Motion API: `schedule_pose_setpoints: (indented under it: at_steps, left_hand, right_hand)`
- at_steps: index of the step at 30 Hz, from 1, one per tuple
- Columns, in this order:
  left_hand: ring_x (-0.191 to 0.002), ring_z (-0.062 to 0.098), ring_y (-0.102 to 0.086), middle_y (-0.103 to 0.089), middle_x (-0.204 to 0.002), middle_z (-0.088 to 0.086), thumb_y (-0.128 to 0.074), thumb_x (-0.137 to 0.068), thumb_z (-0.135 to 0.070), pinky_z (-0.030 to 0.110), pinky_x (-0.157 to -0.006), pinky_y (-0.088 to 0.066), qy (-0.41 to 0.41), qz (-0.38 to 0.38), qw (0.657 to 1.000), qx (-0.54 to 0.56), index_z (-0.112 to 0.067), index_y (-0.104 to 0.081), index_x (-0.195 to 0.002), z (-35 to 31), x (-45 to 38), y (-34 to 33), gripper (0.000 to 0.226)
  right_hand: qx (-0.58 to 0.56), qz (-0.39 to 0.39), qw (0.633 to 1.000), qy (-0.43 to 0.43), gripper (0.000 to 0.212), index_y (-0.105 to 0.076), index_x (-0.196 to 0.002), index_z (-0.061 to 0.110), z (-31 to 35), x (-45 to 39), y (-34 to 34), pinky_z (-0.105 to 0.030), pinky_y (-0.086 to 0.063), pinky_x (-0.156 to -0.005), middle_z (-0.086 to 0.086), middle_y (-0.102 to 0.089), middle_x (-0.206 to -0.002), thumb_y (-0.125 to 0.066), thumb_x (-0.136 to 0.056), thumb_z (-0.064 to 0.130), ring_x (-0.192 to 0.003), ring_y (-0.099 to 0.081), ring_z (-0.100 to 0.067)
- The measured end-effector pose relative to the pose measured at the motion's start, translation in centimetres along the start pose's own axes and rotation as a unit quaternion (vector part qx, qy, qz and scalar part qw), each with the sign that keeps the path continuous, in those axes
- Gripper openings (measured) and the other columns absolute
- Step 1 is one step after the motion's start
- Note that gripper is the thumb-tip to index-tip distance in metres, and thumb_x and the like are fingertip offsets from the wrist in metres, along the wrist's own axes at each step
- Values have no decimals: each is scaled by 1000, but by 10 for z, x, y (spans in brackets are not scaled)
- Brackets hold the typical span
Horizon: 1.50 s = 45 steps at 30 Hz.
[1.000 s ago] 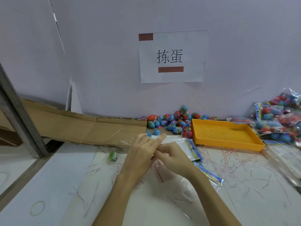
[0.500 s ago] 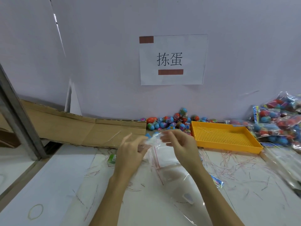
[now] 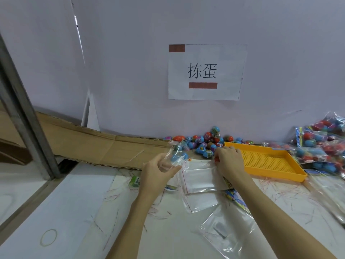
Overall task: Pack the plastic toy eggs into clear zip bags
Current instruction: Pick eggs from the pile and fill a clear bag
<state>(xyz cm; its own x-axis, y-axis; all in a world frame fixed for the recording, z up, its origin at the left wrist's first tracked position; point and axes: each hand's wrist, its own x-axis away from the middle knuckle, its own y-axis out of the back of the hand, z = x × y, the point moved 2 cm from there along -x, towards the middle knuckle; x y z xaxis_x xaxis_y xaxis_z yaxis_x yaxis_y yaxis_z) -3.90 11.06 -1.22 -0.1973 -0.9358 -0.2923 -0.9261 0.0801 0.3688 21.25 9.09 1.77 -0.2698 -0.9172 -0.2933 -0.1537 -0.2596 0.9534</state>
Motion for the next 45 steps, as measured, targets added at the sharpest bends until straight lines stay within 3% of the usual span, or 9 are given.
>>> schedule_pose_setpoints:
  at_steps: [5,8,13,18,23,27,33,39,45]
  left_hand:
    - [-78,9,-71,-73,-85,-13,-86,-78,-49,32,-73,-63,-13,-6,1000,-22,-49,-60,-97,-1,0,-2,32]
    - [-77,9,-70,-73,-86,-12,-84,-79,-50,31,-71,-63,-17,-6,999,-41,-39,-66,-109,-1,0,-2,36]
    - [-72,6,-70,-72,-86,-13,-76,-84,-54,34,-69,-62,-52,-25,994,-93,-28,-69,-112,-3,1,-3,39]
    - [-72,-1,-65,-67,-85,-13,-69,-82,-62,18,-63,-56,-79,-37,989,-123,-30,-69,-109,-7,4,-6,42]
    - [-78,-6,-65,-66,-88,-14,-75,-82,-59,20,-79,-55,-99,-29,987,-121,-28,-70,-119,-6,3,-9,48]
    - [-81,-5,-62,-67,-106,-10,-77,-82,-54,2,-62,-46,-108,-24,985,-133,-33,-68,-122,-8,4,-11,46]
    - [-85,-3,-64,-67,-104,-10,-77,-80,-54,21,-78,-60,-115,-8,986,-123,-33,-66,-129,-9,6,-11,55]
    - [-96,7,-62,-63,-105,-7,-77,-82,-53,27,-82,-60,-110,-11,984,-139,-32,-66,-131,-9,7,-11,55]
    - [-101,13,-63,-51,-93,-34,-78,-84,-45,27,-80,-58,-140,3,979,-147,-29,-70,-125,-17,11,-13,45]
  right_hand:
    - [15,23,1000,14,23,-63,-124,16,1,-2,-2,-34,-37,-100,-7,-56,-125,-59,-102,22,-116,-48,-24]
    - [-153,-57,986,-22,26,-66,-120,10,3,2,8,-29,-40,-87,-9,-57,-114,-62,-101,27,-102,-49,-21]
    - [-529,-185,823,-91,25,-70,-108,10,20,27,36,-21,-58,-78,-3,-70,-101,-78,-89,23,-88,-68,-11]
    - [-664,-220,714,-26,22,-69,-108,18,51,62,40,-17,-58,-78,7,-74,-102,-77,-88,16,-93,-73,-5]
    - [-571,-249,779,73,26,-70,-115,20,67,71,31,-8,-54,-71,8,-66,-110,-71,-89,21,-94,-66,7]
    - [-526,-228,814,95,28,-71,-119,18,67,70,26,-7,-53,-64,5,-65,-115,-71,-91,15,-88,-63,11]
    - [-563,-213,796,68,33,-62,-113,35,67,73,27,-7,-52,-63,15,-58,-109,-74,-90,13,-82,-68,2]
    - [-502,-197,839,79,31,-69,-116,19,69,73,23,-6,-50,-65,7,-67,-112,-78,-87,12,-76,-65,1]
    - [-583,-175,793,31,27,-64,-103,28,72,78,23,-7,-51,-65,27,-67,-92,-82,-83,25,-85,-67,9]
